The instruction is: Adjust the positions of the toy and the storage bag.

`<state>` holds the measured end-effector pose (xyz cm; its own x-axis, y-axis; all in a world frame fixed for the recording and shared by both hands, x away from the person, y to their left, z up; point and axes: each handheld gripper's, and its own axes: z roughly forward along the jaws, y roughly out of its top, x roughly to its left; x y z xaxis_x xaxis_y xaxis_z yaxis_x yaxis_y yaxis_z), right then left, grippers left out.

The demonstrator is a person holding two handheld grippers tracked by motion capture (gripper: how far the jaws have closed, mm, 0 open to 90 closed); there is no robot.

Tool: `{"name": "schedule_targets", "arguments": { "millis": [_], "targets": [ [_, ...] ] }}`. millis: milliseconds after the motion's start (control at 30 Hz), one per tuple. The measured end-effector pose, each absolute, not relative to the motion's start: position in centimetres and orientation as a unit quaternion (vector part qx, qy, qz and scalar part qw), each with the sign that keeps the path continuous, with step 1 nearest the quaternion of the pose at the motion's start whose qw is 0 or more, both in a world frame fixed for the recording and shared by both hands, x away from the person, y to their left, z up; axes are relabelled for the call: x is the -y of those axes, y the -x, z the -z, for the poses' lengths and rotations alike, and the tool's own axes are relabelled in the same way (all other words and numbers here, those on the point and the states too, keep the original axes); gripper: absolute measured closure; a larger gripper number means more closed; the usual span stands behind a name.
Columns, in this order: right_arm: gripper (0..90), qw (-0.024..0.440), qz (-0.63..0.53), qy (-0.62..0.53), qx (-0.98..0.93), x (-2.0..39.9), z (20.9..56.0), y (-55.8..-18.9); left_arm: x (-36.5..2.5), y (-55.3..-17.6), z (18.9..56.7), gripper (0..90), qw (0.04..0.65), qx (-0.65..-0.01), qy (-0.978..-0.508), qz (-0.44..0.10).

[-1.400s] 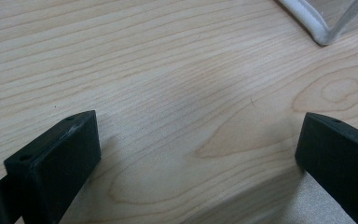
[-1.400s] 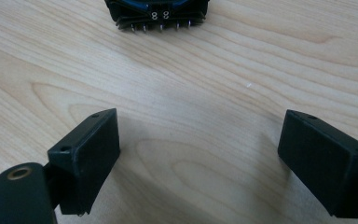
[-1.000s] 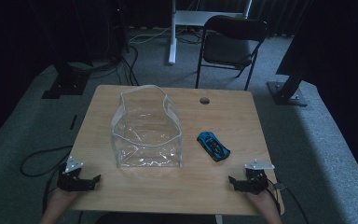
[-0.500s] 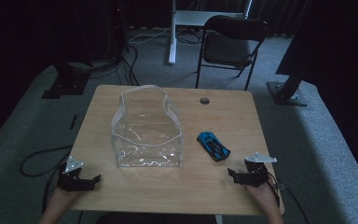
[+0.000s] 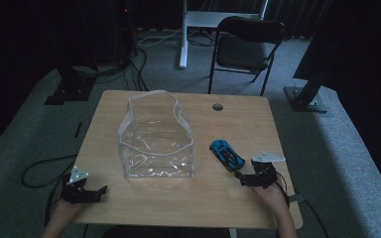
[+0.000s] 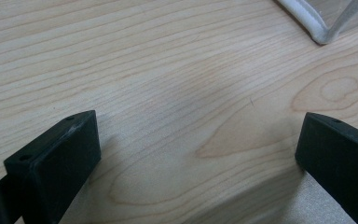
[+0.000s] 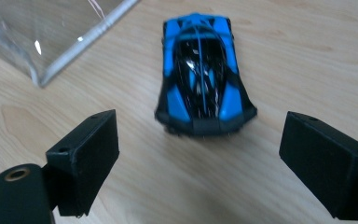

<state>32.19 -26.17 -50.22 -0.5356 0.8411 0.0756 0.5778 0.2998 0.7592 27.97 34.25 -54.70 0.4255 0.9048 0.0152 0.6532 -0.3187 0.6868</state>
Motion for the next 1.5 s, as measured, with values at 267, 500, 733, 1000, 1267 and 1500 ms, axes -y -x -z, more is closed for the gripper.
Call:
{"name": "schedule_targets", "arguments": {
  "millis": [267,500,733,1000,1267,1500],
  "targets": [
    [11.0,0.167,-0.388,-0.447,-0.788,25.2,50.1,-34.0,-34.3,-28.0,54.7,0.4,0.309,-0.495,-0.786,-0.204],
    [11.1,0.159,-0.381,-0.446,-0.794,24.3,50.5,-36.0,-34.3,-28.0,54.7,0.4,0.309,-0.495,-0.786,-0.204],
    [11.0,0.158,-0.366,-0.446,-0.801,23.7,50.8,-37.6,-34.3,-28.0,54.7,0.4,0.309,-0.495,-0.786,-0.204],
    [11.0,0.148,-0.353,-0.444,-0.81,22.8,51.4,-39.5,-34.3,-28.0,54.7,0.4,0.309,-0.495,-0.786,-0.204],
    [11.1,0.144,-0.331,-0.442,-0.821,22.0,52.2,-40.8,-34.3,-28.0,54.7,0.4,0.309,-0.495,-0.786,-0.204],
    [12.4,0.131,-0.311,-0.442,-0.831,21.5,52.9,-41.8,-34.3,-28.0,54.7,0.4,0.309,-0.495,-0.786,-0.204]
  ]
}}
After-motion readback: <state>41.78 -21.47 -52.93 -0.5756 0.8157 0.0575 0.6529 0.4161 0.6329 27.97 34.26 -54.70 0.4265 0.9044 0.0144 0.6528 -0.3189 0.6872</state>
